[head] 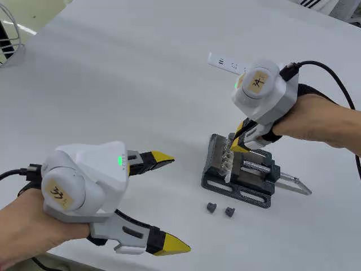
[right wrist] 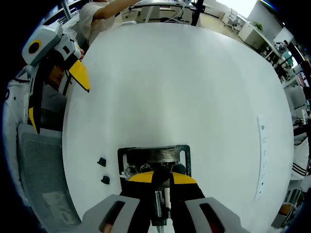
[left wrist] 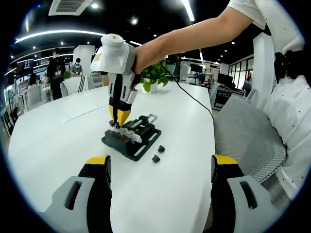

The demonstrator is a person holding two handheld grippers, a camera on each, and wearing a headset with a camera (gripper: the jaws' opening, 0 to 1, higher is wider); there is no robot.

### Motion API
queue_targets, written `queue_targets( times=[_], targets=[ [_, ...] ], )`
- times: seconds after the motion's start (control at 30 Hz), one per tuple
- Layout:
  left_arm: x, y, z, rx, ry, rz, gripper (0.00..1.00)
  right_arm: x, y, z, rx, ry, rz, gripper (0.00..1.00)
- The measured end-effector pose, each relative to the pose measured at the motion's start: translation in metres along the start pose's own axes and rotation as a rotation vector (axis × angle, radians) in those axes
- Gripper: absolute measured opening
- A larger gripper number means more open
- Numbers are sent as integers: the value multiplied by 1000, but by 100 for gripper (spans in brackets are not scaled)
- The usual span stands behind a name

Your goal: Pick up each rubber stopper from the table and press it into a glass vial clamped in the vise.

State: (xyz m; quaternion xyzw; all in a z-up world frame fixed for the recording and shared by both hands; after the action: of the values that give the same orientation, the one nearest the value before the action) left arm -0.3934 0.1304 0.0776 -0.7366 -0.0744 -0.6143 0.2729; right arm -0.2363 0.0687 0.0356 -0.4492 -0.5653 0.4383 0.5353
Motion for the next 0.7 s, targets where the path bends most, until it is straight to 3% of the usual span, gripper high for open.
queue_targets(
  times=[0.7],
  targets=[
    [4,1,0,1,-4,-9,83,2,-6,1,-8,11,-58,10]
  ],
)
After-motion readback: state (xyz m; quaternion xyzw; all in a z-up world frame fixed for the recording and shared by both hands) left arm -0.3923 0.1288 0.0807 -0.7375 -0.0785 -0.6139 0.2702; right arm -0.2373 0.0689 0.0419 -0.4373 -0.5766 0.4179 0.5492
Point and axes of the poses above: the centre of the closed fingertips' face, and the gripper's own axes: y roughly forward along the fingers, z roughly to its left, x roughly out of its top, the point moved 1 cm from there along -y, roughly backward along the fingers, and after that the axes turned 2 degrees about -z, right-handed, at the moved point
